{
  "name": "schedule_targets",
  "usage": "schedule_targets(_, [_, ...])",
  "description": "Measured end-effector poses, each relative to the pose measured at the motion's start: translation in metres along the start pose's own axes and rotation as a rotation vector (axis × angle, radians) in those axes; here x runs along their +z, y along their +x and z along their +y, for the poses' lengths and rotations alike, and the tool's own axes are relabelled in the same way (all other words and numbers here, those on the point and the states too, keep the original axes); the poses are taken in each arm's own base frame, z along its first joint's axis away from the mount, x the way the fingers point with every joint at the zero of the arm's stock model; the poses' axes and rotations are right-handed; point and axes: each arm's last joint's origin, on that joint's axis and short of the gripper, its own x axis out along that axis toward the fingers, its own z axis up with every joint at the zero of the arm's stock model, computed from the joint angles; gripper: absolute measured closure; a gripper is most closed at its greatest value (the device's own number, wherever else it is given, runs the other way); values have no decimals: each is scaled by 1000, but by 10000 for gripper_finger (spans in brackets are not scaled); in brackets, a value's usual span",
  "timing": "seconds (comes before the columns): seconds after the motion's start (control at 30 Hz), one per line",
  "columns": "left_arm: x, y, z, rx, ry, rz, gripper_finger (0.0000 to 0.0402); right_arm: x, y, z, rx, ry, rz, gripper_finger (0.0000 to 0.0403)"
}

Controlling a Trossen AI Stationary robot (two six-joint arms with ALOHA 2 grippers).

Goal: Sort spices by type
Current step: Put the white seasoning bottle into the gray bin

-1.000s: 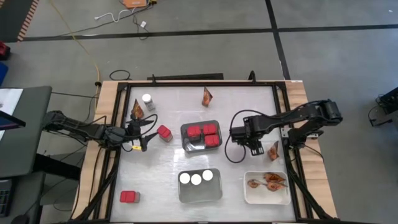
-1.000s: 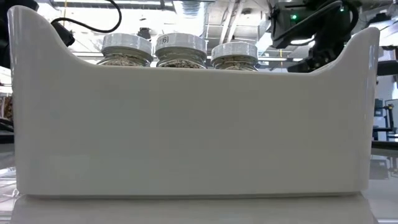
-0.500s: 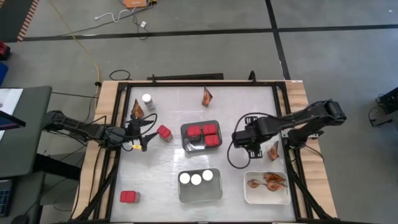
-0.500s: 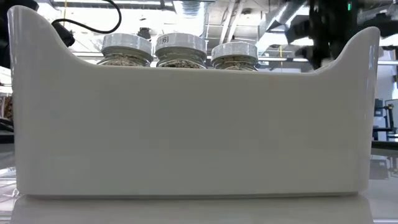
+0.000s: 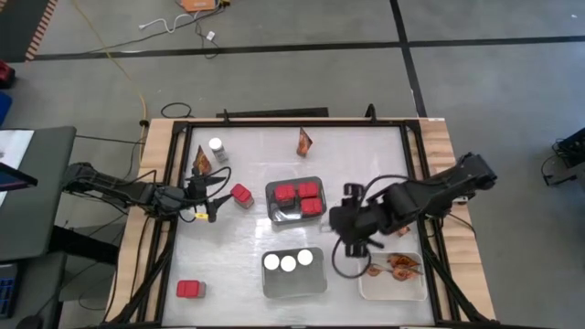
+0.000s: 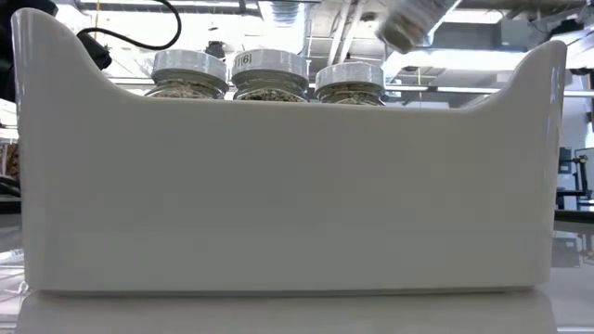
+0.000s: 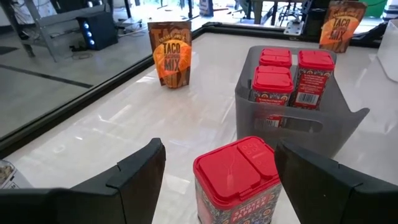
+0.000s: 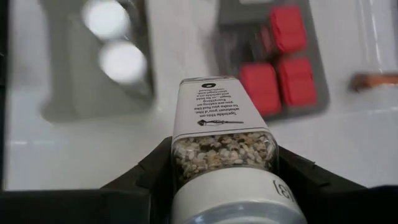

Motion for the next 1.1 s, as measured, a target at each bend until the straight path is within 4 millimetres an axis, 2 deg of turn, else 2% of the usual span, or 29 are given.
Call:
schedule_targets(0.23, [0, 0, 0, -1, -12, 0, 112, 48, 12, 34, 43, -4, -7, 181])
schedule_targets(0.47, [0, 0, -2, -58, -60, 12, 112, 77, 48, 70, 160, 11, 87, 181])
schedule_targets(0.6, [0, 0, -2, -62, -59, 14, 112, 82, 61, 91, 190, 4, 117, 181])
schedule_targets(0.73, [0, 0, -2, -62, -55, 13, 112, 76, 73, 105, 208, 44, 174, 181])
schedule_targets(0.9, [0, 0, -2, -62, -49, 13, 112, 71, 89, 117, 195, 55, 223, 181])
schedule_targets(1.1, [0, 0, -2, -62, -57, 13, 112, 67, 123, 125, 170, 88, 312, 181])
